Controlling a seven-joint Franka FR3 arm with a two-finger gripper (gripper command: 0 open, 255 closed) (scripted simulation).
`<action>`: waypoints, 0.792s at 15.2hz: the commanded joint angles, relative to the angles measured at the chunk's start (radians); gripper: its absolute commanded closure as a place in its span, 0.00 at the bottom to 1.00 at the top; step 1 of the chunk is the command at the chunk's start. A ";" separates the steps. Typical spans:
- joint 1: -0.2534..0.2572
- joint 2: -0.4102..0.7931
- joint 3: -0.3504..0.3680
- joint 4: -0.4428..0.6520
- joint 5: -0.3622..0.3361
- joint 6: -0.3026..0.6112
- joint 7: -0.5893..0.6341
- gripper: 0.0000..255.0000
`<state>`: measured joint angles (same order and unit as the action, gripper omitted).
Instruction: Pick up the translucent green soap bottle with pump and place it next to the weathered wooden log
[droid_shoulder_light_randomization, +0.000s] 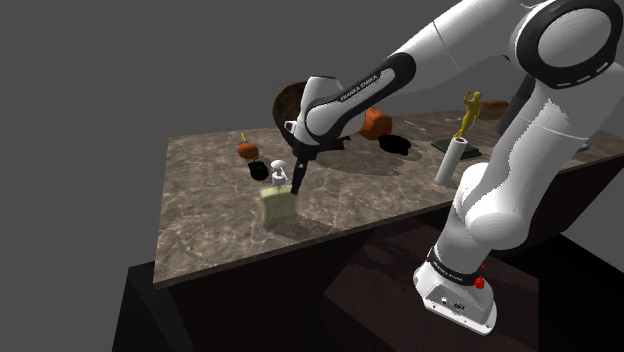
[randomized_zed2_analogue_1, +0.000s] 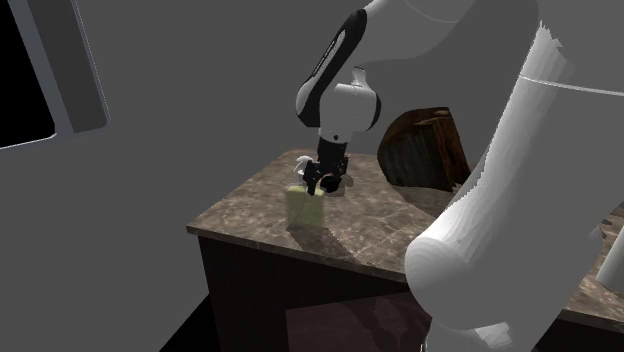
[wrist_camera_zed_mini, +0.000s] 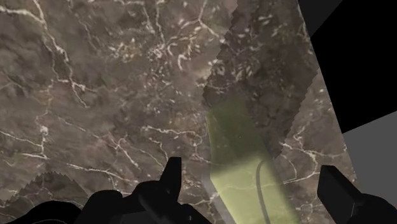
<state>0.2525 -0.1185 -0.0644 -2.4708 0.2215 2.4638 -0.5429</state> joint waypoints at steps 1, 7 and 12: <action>0.004 0.026 0.001 -0.003 0.011 0.029 -0.009 0.00; 0.008 0.057 0.004 -0.008 0.025 0.065 -0.018 0.00; 0.008 0.057 0.004 -0.008 0.025 0.065 -0.018 1.00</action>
<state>0.2608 -0.0622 -0.0609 -2.4785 0.2460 2.5285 -0.5609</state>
